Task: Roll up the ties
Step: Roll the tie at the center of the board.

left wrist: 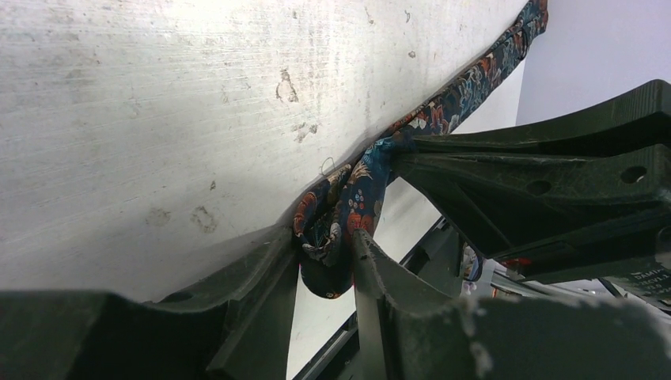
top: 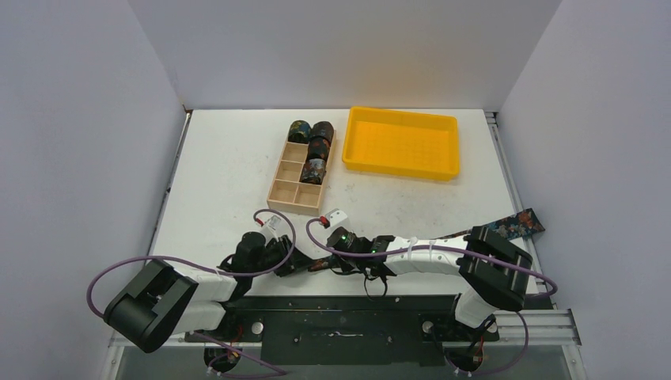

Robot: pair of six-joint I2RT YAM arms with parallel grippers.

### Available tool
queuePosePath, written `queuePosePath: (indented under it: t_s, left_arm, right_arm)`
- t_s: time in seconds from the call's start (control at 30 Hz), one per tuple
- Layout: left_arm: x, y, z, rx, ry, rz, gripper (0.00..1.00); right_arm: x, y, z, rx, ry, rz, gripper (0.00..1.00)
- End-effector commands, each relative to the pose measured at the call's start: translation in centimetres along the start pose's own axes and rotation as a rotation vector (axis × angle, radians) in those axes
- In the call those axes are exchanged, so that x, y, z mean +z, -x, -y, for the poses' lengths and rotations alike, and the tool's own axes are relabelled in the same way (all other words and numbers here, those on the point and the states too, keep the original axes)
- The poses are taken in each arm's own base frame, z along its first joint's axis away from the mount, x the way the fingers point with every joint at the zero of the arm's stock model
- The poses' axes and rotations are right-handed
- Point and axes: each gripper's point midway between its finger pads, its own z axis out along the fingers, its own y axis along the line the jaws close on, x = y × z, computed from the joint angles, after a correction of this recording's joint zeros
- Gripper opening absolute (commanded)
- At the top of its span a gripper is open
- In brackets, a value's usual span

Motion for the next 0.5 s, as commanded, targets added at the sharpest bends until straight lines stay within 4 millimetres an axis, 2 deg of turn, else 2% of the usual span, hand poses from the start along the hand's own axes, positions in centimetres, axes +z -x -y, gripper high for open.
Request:
queuePosePath:
  t_s: [0.0,0.2,0.3,0.37,0.47]
  left_arm:
    - [-0.32,-1.28,-1.25,0.001,0.024,-0.039,0.31]
    - [-0.49,-1.67,-1.28,0.017,0.019,-0.059,0.43]
    - [-0.62,-1.94,-1.4,0.024,0.021,-0.07,0.43]
    - [-0.68,-2.11,-1.49,0.024,0.022,-0.077,0.39]
    - [-0.68,-2.2,-1.37,0.026,0.015,-0.084,0.26]
  right_arm:
    - [0.04,1.27,-0.3,0.021,-0.01,0.053,0.09]
    - [0.49,0.96,-0.1,0.019,-0.022,0.042,0.09]
    - [0.55,0.84,-0.03,0.025,-0.024,0.041,0.09]
    - [0.53,0.89,0.01,0.027,-0.026,0.045,0.09]
    - [0.63,0.74,0.15,0.032,-0.031,0.045,0.09]
